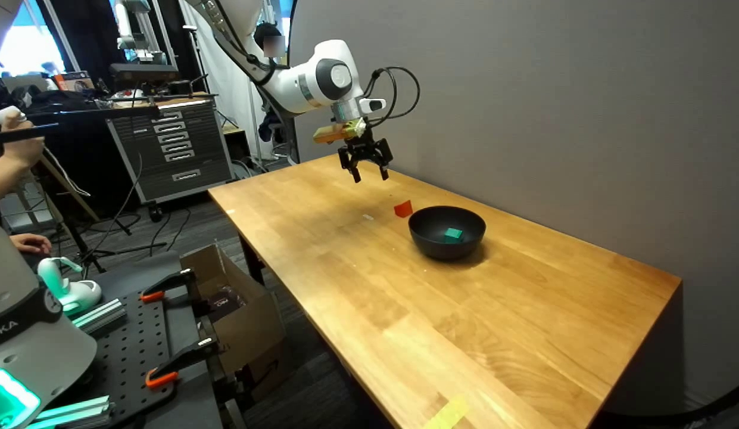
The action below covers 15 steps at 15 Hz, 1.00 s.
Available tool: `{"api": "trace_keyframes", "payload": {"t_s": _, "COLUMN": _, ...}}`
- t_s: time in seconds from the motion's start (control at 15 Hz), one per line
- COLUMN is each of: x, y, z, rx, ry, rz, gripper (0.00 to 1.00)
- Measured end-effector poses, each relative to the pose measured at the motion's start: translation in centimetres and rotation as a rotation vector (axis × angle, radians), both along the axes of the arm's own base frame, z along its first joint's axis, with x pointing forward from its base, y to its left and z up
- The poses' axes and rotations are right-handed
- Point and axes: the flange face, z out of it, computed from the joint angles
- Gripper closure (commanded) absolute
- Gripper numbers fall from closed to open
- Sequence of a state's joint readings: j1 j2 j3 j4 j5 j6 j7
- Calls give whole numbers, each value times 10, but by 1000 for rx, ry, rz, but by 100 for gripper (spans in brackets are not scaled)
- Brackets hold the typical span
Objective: Put the green and orange block in the black bowl
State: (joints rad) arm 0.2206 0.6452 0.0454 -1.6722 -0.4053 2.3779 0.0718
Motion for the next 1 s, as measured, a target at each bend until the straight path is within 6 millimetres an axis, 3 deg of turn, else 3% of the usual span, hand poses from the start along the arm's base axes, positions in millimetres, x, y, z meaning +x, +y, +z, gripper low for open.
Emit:
{"api": "trace_keyframes", "payload": {"t_s": 0.2, "x": 10, "y": 3, "z": -20, "rx": -7, "ry": 13, "rz": 29, "gripper": 0}}
{"api": "trace_keyframes", "payload": {"t_s": 0.53, "x": 31, "y": -9, "z": -53, "rx": -21, "ry": 28, "rz": 51, "gripper": 0}}
{"api": "trace_keyframes", "payload": {"t_s": 0.93, "x": 52, "y": -19, "z": -77, "rx": -37, "ry": 20, "rz": 74, "gripper": 0}}
{"api": "trace_keyframes", "payload": {"t_s": 1.0, "x": 55, "y": -19, "z": -80, "rx": -39, "ry": 17, "rz": 77, "gripper": 25}}
